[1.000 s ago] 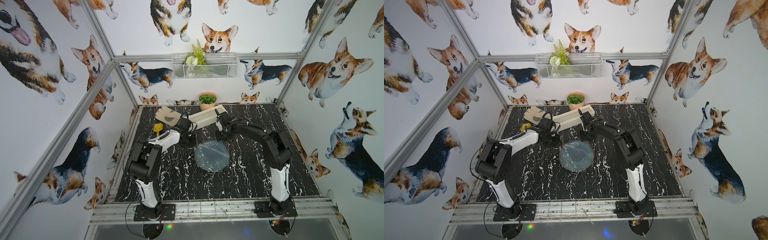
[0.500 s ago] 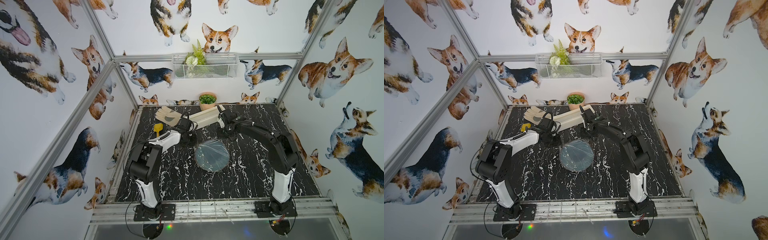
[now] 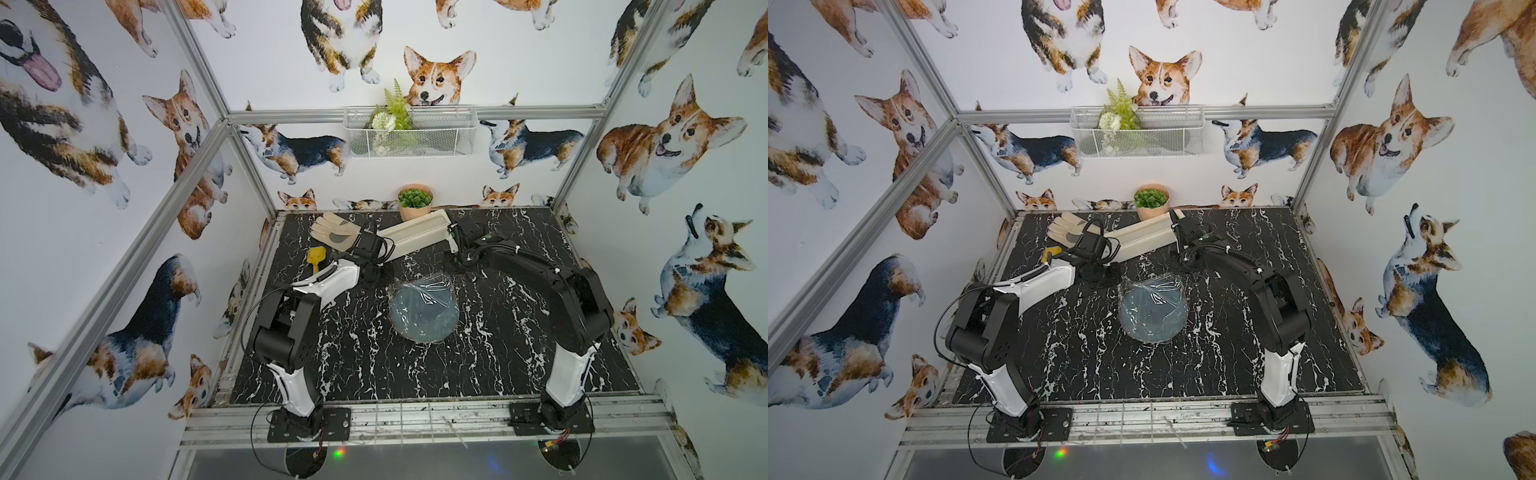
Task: Wrap the plate with plastic wrap
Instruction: Cover the plate with plastic wrap.
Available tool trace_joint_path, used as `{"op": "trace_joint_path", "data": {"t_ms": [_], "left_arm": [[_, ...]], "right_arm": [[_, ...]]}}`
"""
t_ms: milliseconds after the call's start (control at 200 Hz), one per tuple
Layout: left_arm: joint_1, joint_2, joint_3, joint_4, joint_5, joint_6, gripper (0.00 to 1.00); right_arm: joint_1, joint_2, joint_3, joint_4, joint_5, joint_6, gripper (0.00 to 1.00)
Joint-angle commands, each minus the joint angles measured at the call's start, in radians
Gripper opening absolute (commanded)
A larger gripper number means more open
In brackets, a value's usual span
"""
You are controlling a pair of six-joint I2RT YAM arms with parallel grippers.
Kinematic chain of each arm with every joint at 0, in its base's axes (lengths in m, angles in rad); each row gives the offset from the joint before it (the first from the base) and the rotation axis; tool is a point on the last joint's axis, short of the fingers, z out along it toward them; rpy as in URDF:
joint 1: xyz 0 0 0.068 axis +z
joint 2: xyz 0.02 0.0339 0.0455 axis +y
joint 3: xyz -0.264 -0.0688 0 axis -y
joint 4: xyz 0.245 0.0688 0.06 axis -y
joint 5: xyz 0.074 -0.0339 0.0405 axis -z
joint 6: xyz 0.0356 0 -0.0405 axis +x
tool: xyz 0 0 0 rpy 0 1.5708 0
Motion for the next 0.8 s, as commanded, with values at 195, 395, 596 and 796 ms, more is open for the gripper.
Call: {"op": "trace_joint_path", "data": {"t_ms": [195, 395, 596, 796], "left_arm": [[-0.001, 0.004, -0.044, 0.064, -0.113, -0.015, 0.03], [-0.001, 0.094, -0.005, 0.068, -0.123, -0.037, 0.02], [-0.003, 0.123, 0.027, 0.068, -0.104, -0.042, 0.02], [-0.003, 0.115, 0.031, 0.064, -0.091, -0.033, 0.03]], "right_arm": [[-0.018, 0.035, 0.012, 0.057, 0.035, 0.029, 0.00], [-0.027, 0.111, 0.051, 0.047, 0.037, 0.024, 0.00], [-0.029, 0.136, 0.064, 0.048, 0.004, 0.026, 0.00], [-0.030, 0.091, 0.011, 0.073, -0.046, 0.050, 0.41]]}}
